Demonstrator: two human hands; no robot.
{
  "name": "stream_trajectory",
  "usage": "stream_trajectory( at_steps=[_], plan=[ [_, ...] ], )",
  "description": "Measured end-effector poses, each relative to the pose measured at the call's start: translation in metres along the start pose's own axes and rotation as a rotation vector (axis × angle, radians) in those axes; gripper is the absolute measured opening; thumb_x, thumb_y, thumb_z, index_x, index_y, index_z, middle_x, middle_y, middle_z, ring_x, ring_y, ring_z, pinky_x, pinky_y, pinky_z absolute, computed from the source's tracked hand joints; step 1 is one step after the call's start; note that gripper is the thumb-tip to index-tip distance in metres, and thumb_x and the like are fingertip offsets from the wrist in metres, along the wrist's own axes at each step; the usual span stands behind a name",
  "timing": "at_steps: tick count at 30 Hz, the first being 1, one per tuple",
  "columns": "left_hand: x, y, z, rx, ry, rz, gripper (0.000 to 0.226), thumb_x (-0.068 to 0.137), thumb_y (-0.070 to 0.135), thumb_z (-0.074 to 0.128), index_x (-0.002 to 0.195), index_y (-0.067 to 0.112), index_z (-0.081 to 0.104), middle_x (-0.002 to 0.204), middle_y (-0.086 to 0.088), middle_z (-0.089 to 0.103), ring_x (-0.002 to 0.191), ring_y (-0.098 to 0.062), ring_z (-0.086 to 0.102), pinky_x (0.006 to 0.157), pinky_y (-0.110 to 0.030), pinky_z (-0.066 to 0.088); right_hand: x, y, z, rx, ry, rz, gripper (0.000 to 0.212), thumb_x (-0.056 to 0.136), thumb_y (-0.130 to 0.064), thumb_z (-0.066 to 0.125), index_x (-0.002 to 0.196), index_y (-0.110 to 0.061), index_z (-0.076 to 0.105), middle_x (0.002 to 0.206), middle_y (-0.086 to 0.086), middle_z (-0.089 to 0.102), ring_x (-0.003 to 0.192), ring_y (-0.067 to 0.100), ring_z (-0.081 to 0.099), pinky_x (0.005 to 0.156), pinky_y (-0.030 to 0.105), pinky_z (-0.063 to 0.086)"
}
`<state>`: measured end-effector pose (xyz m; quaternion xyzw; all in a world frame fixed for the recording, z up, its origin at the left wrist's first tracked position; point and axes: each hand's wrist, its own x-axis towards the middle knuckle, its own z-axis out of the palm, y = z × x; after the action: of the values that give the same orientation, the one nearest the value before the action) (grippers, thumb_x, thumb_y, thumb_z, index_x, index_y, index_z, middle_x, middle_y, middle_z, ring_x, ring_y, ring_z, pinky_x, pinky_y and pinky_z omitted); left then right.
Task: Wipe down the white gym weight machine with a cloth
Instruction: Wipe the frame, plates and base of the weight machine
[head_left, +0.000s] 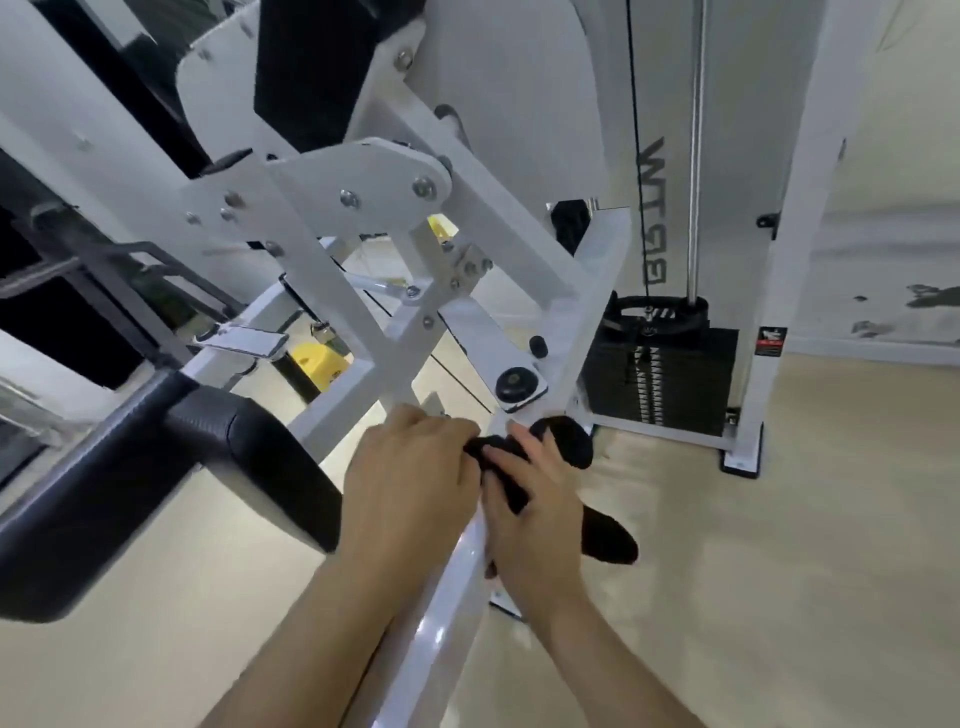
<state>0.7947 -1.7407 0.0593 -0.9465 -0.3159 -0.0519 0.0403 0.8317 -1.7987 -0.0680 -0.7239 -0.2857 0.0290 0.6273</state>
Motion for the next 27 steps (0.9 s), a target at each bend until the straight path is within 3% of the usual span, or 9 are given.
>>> stream_trajectory(
  at_steps=[2,4,6,10,13,17,19,23,27],
  plan=[
    [0.011,-0.023,0.015,-0.204,-0.036,-0.063,0.027,0.092,0.026,0.044,0.105,0.032,0.067,0.11,0.016,0.066,0.112,-0.016,0.052,0.085,-0.032,0.045,-0.017,-0.013,0.005,-0.038,-0.063,-0.081,0.024,0.089,-0.015,0.058,0.106,-0.016,0.075,0.128,-0.004,0.062,0.133,0.016,0.041,0.109,0.043,0.038],
    [0.02,-0.035,0.031,-0.401,-0.148,-0.19,0.027,0.09,0.034,0.039,0.079,0.027,0.063,0.085,0.011,0.068,0.088,-0.022,0.06,0.074,-0.035,0.048,-0.025,-0.013,0.002,-0.079,-0.107,-0.206,0.022,0.086,-0.014,0.062,0.104,-0.014,0.076,0.122,-0.001,0.066,0.126,0.015,0.046,0.107,0.04,0.041],
    [0.021,-0.035,0.046,-0.329,-0.109,-0.187,0.032,0.09,0.037,0.036,0.068,0.019,0.051,0.068,0.003,0.058,0.068,-0.023,0.055,0.057,-0.032,0.042,-0.002,-0.001,-0.004,-0.112,-0.087,-0.21,0.019,0.086,-0.012,0.066,0.102,-0.013,0.076,0.12,0.001,0.066,0.123,0.015,0.048,0.109,0.026,0.035],
    [0.022,-0.041,0.056,-0.269,-0.006,-0.136,0.033,0.09,0.035,0.034,0.065,0.018,0.046,0.066,0.001,0.051,0.059,-0.018,0.048,0.05,-0.029,0.033,0.041,-0.003,-0.01,0.09,0.159,0.283,0.019,0.085,-0.019,0.073,0.105,-0.02,0.074,0.122,-0.003,0.047,0.118,0.011,0.046,0.108,0.021,0.035],
    [0.025,-0.039,0.056,-0.256,0.001,-0.053,0.027,0.091,0.032,0.035,0.072,0.022,0.051,0.07,0.003,0.054,0.068,-0.022,0.052,0.053,-0.031,0.036,0.017,-0.014,0.003,0.096,0.119,0.302,0.026,0.091,-0.017,0.066,0.116,-0.024,0.07,0.142,-0.001,0.042,0.131,0.007,0.04,0.111,0.018,0.032],
    [0.021,-0.04,0.054,-0.289,0.032,0.058,0.028,0.091,0.031,0.045,0.112,0.029,0.063,0.096,0.004,0.067,0.099,-0.024,0.057,0.067,-0.029,0.037,-0.041,-0.021,-0.005,0.071,-0.051,0.196,0.032,0.095,-0.024,0.056,0.125,-0.033,0.064,0.156,-0.009,0.028,0.136,0.001,0.039,0.109,0.021,0.036],
    [0.021,-0.041,0.054,-0.312,-0.002,0.078,0.028,0.091,0.038,0.047,0.113,0.033,0.064,0.098,0.007,0.067,0.111,-0.021,0.054,0.072,-0.028,0.037,-0.047,-0.023,-0.013,0.017,-0.071,0.16,0.033,0.092,-0.019,0.061,0.121,-0.034,0.067,0.146,-0.012,0.041,0.131,0.002,0.046,0.107,0.023,0.039],
    [0.021,-0.042,0.046,-0.347,-0.019,0.139,0.017,0.087,0.037,0.06,0.083,0.027,0.073,0.088,0.008,0.067,0.097,-0.019,0.056,0.081,-0.035,0.048,-0.01,-0.028,-0.023,0.075,0.122,0.331,0.033,0.08,-0.01,0.072,0.104,-0.032,0.066,0.098,-0.025,0.067,0.095,-0.01,0.061,0.085,0.008,0.044],
    [0.009,-0.039,0.039,-0.097,0.065,0.321,0.025,0.086,0.022,0.061,0.109,0.024,0.072,0.111,0.005,0.067,0.112,-0.023,0.054,0.104,-0.046,0.035,0.032,-0.026,-0.02,-0.023,0.047,0.333,0.019,0.082,-0.014,0.072,0.1,-0.017,0.068,0.105,0.0,0.055,0.098,0.015,0.057,0.089,0.022,0.045]
  ],
)
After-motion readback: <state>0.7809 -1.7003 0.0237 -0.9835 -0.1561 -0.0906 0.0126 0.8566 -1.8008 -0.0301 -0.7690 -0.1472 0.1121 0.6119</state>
